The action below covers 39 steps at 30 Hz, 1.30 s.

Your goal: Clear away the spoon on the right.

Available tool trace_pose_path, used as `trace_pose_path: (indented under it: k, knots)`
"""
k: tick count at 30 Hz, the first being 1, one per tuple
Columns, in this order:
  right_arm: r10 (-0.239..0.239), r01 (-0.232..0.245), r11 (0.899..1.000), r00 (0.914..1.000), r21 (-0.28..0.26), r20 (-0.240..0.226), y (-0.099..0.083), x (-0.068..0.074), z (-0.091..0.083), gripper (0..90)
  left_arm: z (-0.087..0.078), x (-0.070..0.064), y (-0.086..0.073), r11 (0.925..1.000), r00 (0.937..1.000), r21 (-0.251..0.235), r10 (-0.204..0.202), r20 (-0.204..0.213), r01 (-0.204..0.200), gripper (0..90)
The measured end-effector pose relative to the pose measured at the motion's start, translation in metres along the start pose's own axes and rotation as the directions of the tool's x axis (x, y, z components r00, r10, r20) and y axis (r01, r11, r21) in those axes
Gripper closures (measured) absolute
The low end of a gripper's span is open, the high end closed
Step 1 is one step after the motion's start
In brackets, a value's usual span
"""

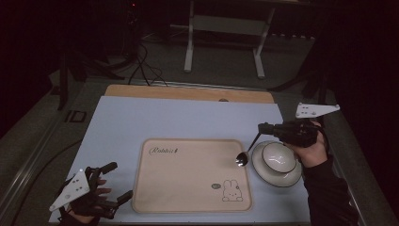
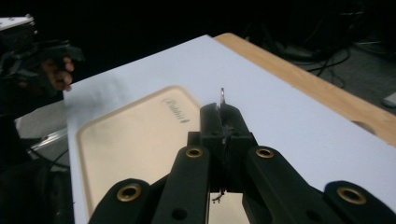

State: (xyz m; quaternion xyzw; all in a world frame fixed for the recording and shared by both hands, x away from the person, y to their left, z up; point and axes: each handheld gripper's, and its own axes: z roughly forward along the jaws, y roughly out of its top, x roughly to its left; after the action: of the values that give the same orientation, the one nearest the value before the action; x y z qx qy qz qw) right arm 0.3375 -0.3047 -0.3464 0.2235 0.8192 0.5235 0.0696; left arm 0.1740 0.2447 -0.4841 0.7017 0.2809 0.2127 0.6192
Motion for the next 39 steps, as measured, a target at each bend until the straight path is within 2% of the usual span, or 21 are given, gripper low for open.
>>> trace_pose_path:
  k: [3, 5, 6, 7, 10, 11, 27, 30, 33, 39]
  knots:
    - [-0.006, 0.006, 1.000, 0.9993, 0.005, -0.036, -0.001, 0.001, 0.007, 89.6, 0.000, 0.000, 0.000, 1.0000, 1.0000, 0.000, 0.000, 0.000, 0.000, 0.0]
    - [-0.006, 0.007, 1.000, 0.9971, 0.003, -0.076, -0.002, 0.003, 0.011, 89.6, 0.000, 0.000, 0.000, 1.0000, 1.0000, -0.001, -0.001, 0.001, 0.001, 0.0]
    - [-0.006, 0.007, 1.000, 0.9971, 0.003, -0.076, -0.002, 0.003, 0.011, 89.6, 0.000, 0.000, 0.000, 1.0000, 1.0000, -0.001, -0.001, 0.001, 0.001, 0.0]
    - [-0.022, 0.023, 1.000, 0.9934, 0.007, -0.113, -0.003, 0.006, 0.019, 89.6, 0.000, 0.000, 0.000, 1.0000, 1.0000, 0.000, -0.002, 0.002, 0.002, 0.0]
    - [-0.022, 0.024, 1.000, 0.9907, 0.012, -0.134, -0.004, 0.007, 0.023, 89.6, 0.000, 0.000, 0.000, 1.0000, 1.0000, 0.000, 0.000, 0.001, 0.000, 0.0]
    - [-0.022, 0.025, 1.000, 0.9873, 0.017, -0.157, -0.006, 0.008, 0.029, 89.6, 0.000, 0.000, 0.000, 1.0000, 1.0000, 0.000, 0.000, 0.002, 0.000, 0.0]
    - [-0.030, 0.057, 0.994, 0.9678, 0.098, -0.250, -0.018, 0.017, 0.067, 89.6, 0.000, 0.000, 0.000, 1.0000, 1.0000, 0.002, 0.001, 0.003, -0.001, 0.0]
    - [-0.030, 0.058, 0.993, 0.9671, 0.101, -0.252, -0.018, 0.018, 0.068, 89.6, 0.000, 0.000, 0.000, 1.0000, 1.0000, 0.001, 0.001, 0.003, -0.001, 0.0]
    - [-0.026, 0.061, 0.991, 0.9598, 0.119, -0.280, -0.022, 0.021, 0.079, 89.6, 0.000, 0.000, 0.000, 1.0000, 1.0000, 0.001, 0.002, 0.003, -0.002, 0.0]
    - [-0.010, 0.056, 0.988, 0.9527, 0.145, -0.304, -0.031, 0.022, 0.093, 89.6, 0.000, 0.000, 0.000, 1.0000, 1.0000, 0.002, 0.002, 0.006, -0.002, 0.0]
